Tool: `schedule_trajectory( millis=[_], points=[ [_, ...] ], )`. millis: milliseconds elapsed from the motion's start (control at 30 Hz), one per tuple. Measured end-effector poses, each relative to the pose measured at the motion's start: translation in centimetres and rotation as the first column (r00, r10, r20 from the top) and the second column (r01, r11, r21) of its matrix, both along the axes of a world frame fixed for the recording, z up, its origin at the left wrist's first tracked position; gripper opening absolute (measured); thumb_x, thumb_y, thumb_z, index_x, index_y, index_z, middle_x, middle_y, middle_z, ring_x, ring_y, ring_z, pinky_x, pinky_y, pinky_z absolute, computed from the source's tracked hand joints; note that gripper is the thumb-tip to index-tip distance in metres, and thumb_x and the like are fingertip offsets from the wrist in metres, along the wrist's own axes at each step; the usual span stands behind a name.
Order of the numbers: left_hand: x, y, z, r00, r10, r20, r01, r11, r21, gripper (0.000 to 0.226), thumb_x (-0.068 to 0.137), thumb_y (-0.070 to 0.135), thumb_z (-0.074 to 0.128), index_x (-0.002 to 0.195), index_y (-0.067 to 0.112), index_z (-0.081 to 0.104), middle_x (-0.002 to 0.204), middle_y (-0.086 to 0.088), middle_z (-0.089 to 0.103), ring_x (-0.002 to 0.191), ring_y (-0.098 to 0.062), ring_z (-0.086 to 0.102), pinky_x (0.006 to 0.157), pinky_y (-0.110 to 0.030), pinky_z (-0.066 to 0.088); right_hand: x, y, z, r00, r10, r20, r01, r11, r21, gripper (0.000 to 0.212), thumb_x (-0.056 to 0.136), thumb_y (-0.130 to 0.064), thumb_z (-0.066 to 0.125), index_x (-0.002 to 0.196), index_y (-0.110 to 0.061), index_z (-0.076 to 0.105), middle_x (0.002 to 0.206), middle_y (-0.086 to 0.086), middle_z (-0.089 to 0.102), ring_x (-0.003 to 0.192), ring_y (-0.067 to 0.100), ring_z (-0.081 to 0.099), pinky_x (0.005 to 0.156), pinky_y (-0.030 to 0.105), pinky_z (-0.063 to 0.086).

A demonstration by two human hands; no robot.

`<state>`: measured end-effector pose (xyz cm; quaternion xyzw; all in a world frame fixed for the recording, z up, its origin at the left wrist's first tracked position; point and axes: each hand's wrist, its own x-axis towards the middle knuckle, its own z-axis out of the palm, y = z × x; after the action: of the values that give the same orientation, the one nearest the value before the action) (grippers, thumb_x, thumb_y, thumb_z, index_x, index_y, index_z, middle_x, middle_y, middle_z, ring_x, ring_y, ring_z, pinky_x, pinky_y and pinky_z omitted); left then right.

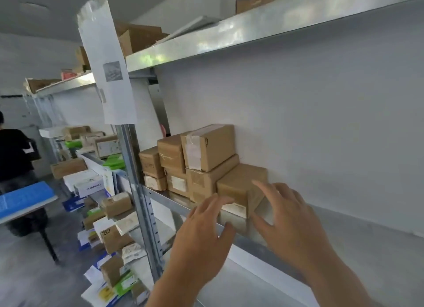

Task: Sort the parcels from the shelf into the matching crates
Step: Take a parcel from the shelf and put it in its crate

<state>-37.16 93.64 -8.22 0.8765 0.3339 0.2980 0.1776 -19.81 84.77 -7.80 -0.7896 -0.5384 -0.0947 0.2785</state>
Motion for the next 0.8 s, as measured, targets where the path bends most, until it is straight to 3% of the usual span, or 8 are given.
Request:
schedule_trajectory(
  millis=[100, 200, 300, 400, 500, 600, 700, 800],
  points=[
    [1.6, 2.3, -0.2, 0.995, -0.084, 0.053, 0.087, 0.995, -0.058, 0.038, 0.102, 0.037, 0.054, 0.133, 0.056, 0.045, 0.136, 0.036, 0.047, 0.108, 0.000, 0.058, 0.092, -0.021, 0.048, 0.3, 3.5, -0.3, 1.000, 0.005, -0.027, -0.006, 0.999, -0.049, 0.066, 0.100, -0.064, 0.047, 0.158, -0.051, 0.020, 0.149, -0.014, 0.038, 0.138, 0.017, 0.040, 0.106, 0.040, 0.048],
    [2.3, 4.3, -0.4, 0.985, -0.137, 0.106, 0.146, 0.986, -0.075, 0.038, 0.100, 0.036, 0.056, 0.128, 0.058, 0.042, 0.134, 0.039, 0.038, 0.115, 0.003, 0.053, 0.089, -0.013, 0.045, 1.0, 5.7, -0.8, 0.998, -0.039, -0.043, 0.034, 0.994, -0.101, 0.062, 0.100, -0.069, 0.039, 0.157, -0.054, 0.021, 0.150, -0.012, 0.036, 0.138, 0.018, 0.042, 0.108, 0.043, 0.047],
    [2.8, 5.4, -0.7, 0.973, -0.173, 0.152, 0.186, 0.979, -0.077, 0.042, 0.097, 0.036, 0.056, 0.127, 0.059, 0.039, 0.133, 0.039, 0.029, 0.110, -0.001, 0.054, 0.078, -0.007, 0.041, 1.6, 6.0, -1.2, 0.993, -0.111, -0.050, 0.106, 0.990, -0.095, 0.061, 0.097, -0.070, 0.036, 0.155, -0.055, 0.024, 0.145, -0.016, 0.041, 0.131, 0.014, 0.047, 0.105, 0.038, 0.049],
    [2.9, 6.0, -1.1, 0.962, -0.188, 0.199, 0.206, 0.976, -0.074, 0.046, 0.097, 0.037, 0.055, 0.132, 0.060, 0.035, 0.156, 0.033, 0.019, 0.123, 0.001, 0.051, 0.088, -0.011, 0.043, 1.2, 5.7, -1.4, 0.985, -0.157, -0.073, 0.152, 0.985, -0.079, 0.057, 0.099, -0.065, 0.039, 0.154, -0.056, 0.023, 0.138, -0.022, 0.044, 0.114, 0.007, 0.057, 0.098, 0.033, 0.051],
    [3.4, 6.2, -1.0, 0.959, -0.188, 0.211, 0.213, 0.971, -0.106, 0.049, 0.100, 0.041, 0.051, 0.138, 0.062, 0.028, 0.171, 0.023, 0.007, 0.144, -0.003, 0.040, 0.107, -0.023, 0.046, 0.7, 5.6, -1.6, 0.979, -0.184, -0.093, 0.178, 0.982, -0.068, 0.053, 0.101, -0.059, 0.042, 0.150, -0.060, 0.023, 0.136, -0.026, 0.045, 0.115, 0.005, 0.056, 0.096, 0.033, 0.050],
    [4.0, 6.0, -0.7, 0.948, -0.190, 0.257, 0.226, 0.967, -0.119, 0.051, 0.099, 0.045, 0.053, 0.141, 0.057, 0.026, 0.165, 0.015, 0.025, 0.143, -0.008, 0.041, 0.110, -0.023, 0.045, 0.4, 6.0, -1.7, 0.940, -0.156, -0.303, 0.158, 0.987, -0.019, 0.041, 0.102, -0.060, 0.044, 0.142, -0.063, 0.035, 0.138, -0.030, 0.048, 0.114, 0.002, 0.057, 0.095, 0.026, 0.046],
    [4.5, 6.1, -0.2, 0.933, -0.176, 0.314, 0.246, 0.949, -0.198, 0.053, 0.099, 0.045, 0.057, 0.142, 0.054, 0.029, 0.147, 0.017, 0.033, 0.123, -0.008, 0.052, 0.100, -0.018, 0.049, -0.1, 6.5, -1.5, 0.873, -0.098, -0.477, 0.170, 0.979, 0.109, 0.033, 0.099, -0.068, 0.042, 0.129, -0.057, 0.049, 0.132, -0.021, 0.061, 0.112, 0.004, 0.063, 0.098, 0.033, 0.053],
    [4.8, 6.0, 0.3, 0.929, -0.166, 0.329, 0.270, 0.915, -0.300, 0.056, 0.099, 0.043, 0.056, 0.148, 0.050, 0.029, 0.145, 0.012, 0.033, 0.110, -0.010, 0.058, 0.092, -0.019, 0.054, -0.7, 6.7, -1.1, 0.822, -0.068, -0.566, 0.239, 0.942, 0.234, 0.019, 0.105, -0.051, 0.048, 0.115, -0.040, 0.060, 0.114, -0.012, 0.070, 0.090, 0.009, 0.069, 0.075, 0.024, 0.053]
  ],
)
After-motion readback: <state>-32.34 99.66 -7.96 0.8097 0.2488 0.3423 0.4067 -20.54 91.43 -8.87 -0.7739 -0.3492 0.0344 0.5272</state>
